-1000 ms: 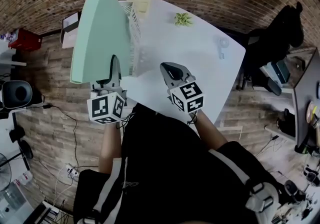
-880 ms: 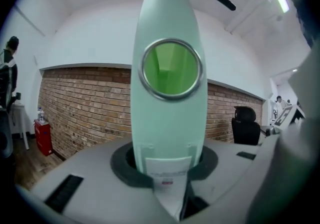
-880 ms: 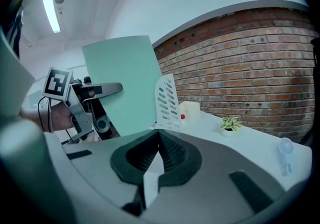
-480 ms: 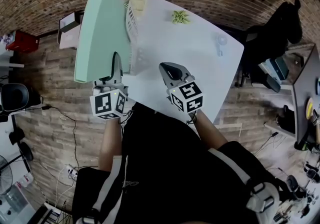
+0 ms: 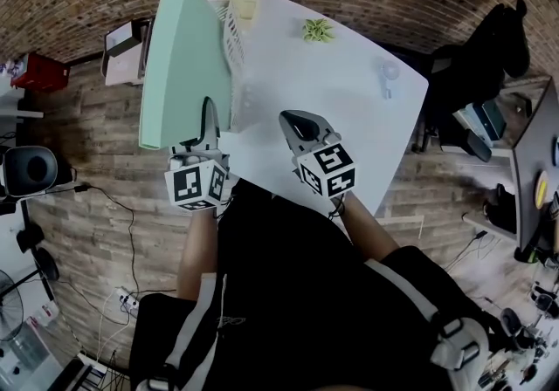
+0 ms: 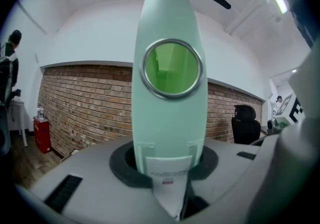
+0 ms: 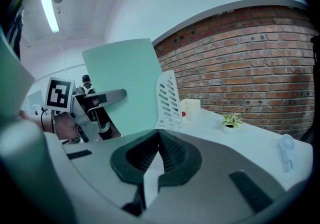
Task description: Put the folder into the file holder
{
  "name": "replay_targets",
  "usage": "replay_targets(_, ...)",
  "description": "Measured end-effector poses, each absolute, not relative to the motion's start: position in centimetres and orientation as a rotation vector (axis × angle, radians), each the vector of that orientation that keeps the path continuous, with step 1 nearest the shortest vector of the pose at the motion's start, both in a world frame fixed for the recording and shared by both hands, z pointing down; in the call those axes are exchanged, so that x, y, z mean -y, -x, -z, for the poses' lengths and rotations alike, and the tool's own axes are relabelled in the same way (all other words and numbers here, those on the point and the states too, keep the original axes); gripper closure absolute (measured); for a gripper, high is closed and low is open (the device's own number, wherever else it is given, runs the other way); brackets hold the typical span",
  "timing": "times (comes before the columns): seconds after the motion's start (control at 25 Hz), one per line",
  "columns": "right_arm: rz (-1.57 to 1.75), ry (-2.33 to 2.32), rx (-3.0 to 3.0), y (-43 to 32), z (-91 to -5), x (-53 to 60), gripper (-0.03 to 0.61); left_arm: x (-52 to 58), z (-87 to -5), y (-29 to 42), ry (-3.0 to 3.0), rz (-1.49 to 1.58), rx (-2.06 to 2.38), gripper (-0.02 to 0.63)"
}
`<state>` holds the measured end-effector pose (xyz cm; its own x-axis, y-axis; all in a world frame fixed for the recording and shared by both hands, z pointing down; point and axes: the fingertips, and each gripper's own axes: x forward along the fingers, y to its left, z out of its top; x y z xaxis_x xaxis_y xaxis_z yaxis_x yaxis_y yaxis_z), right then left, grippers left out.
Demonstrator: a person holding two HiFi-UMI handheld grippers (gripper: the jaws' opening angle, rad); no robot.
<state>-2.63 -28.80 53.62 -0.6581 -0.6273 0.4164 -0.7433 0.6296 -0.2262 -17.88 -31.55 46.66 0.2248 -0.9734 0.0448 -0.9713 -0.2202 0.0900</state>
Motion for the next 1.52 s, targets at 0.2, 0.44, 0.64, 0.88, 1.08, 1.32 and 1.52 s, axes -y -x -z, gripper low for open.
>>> replay_targets(0.2, -0.554, -1.112, 2.553, 2.5, -53.7, 29.0, 0.569, 31.7, -47.5, 17.6, -2.368, 0.009, 1.874, 0.488)
replay_targets(0.44, -0.558, -1.115, 2.548, 2.4, -53.9, 29.0, 0.569, 31.7, -49.0, 17.0, -2.364, -0.048, 1.844, 0.483)
replay_targets(0.64, -0.558, -1.109, 2.544, 2.4, -54.1, 28.9, 0.569, 31.4, -50.5, 17.1, -2.327, -0.078, 1.835, 0.482)
replay_targets(0.88, -0.558, -1.108, 2.542, 2.5, -54.0, 28.7, 0.569, 31.4, -51.1, 17.2, -2.319, -0.083, 1.828, 0.480)
replay_targets(1.08, -0.561, -1.101, 2.543, 2.7, -54.2, 28.4, 0.569, 31.3, -51.9, 16.6, -2.328, -0.126, 1.817, 0.477)
replay_targets(1.32, -0.559, -1.100, 2.543, 2.8, -54.3, 28.3, 0.569, 31.1, -52.5, 16.3, -2.335, -0.146, 1.818, 0.477)
replay_targets(1.52, -0.558, -1.090, 2.545, 3.1, -54.3, 28.3, 0.569, 31.1, -52.9, 16.2, -2.337, -0.159, 1.815, 0.471)
